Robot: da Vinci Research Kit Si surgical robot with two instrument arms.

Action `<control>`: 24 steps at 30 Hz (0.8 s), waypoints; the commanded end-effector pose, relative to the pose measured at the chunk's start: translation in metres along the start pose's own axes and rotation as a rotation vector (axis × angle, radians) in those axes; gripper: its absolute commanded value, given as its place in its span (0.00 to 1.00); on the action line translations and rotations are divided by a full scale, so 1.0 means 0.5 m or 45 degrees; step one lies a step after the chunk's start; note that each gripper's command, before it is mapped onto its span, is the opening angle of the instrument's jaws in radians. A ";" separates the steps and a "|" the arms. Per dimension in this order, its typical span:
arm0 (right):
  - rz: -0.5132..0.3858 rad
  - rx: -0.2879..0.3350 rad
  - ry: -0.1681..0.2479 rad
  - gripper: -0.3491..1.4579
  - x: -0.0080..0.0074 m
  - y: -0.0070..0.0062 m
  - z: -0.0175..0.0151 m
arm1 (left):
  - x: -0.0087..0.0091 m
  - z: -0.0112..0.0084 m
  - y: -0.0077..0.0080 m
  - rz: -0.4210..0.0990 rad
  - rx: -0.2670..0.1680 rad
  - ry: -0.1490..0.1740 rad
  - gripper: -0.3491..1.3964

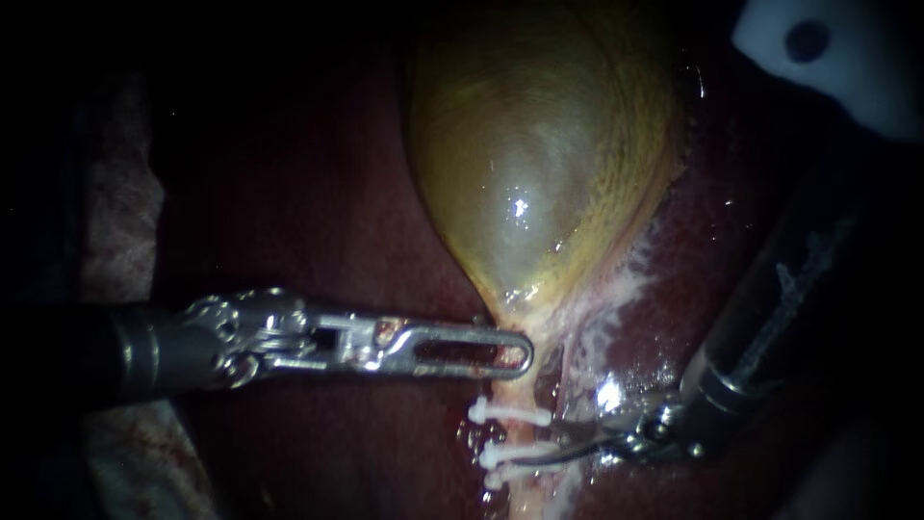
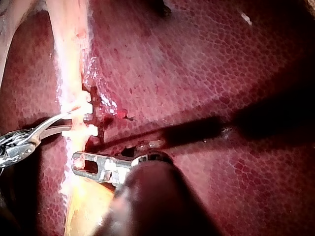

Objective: Go to the cutting position left tube

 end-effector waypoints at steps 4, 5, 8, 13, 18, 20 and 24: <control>0.015 0.011 0.008 0.68 0.0007 0.0005 0.0007 | 0.0000 0.0000 0.0000 0.001 0.001 0.000 0.00; 0.022 0.015 0.015 0.68 0.0009 0.0006 0.0011 | 0.0000 0.0000 0.0000 0.001 0.001 0.000 0.00; 0.032 0.030 0.023 0.68 0.0015 0.0005 0.0019 | 0.0000 0.0000 0.0000 0.001 0.001 0.000 0.00; 0.053 0.058 0.027 0.66 0.0022 0.0006 0.0038 | 0.0000 0.0000 0.0000 0.001 0.001 0.000 0.00; 0.075 0.078 0.043 0.66 0.0025 0.0004 0.0057 | 0.0000 0.0000 0.0000 0.001 0.001 0.000 0.00; 0.081 0.083 0.054 0.66 0.0027 0.0002 0.0060 | -0.0001 0.0000 0.0001 0.001 0.001 0.000 0.00; 0.101 0.094 0.075 0.64 0.0028 0.0001 0.0061 | -0.0001 0.0000 0.0001 0.001 0.001 0.000 0.00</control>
